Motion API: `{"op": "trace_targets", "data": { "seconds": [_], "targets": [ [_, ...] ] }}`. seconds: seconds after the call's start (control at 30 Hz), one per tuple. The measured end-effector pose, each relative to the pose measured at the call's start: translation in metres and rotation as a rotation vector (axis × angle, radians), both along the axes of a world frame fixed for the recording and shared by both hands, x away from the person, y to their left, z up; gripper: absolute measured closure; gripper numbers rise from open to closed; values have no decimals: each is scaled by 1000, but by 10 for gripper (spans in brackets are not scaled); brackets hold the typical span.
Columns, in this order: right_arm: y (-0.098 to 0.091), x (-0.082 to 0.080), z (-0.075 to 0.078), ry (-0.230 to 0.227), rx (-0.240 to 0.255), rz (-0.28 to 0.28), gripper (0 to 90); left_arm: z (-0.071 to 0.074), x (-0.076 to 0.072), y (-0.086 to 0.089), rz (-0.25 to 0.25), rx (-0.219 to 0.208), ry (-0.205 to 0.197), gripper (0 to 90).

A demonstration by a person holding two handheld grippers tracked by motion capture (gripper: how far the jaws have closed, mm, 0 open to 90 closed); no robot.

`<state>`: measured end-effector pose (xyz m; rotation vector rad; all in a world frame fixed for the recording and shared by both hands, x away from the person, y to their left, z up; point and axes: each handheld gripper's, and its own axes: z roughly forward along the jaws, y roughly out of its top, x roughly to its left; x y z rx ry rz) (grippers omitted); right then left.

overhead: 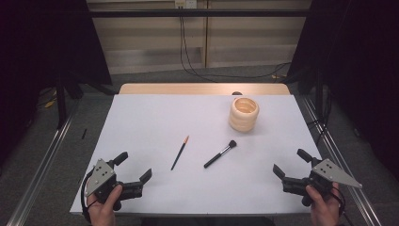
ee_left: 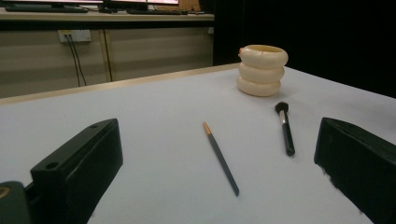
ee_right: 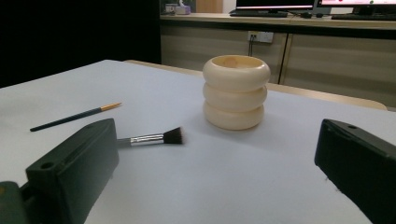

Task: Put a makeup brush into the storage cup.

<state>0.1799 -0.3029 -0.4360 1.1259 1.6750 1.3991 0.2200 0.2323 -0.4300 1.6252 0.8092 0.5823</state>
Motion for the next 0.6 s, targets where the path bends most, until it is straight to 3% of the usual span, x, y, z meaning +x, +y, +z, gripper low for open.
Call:
{"op": "trace_targets", "data": {
  "seconds": [0.6],
  "targets": [
    [2,-1,-1,7,8,35,0,1,0,-1,-4,-13,19,11]
  ]
}}
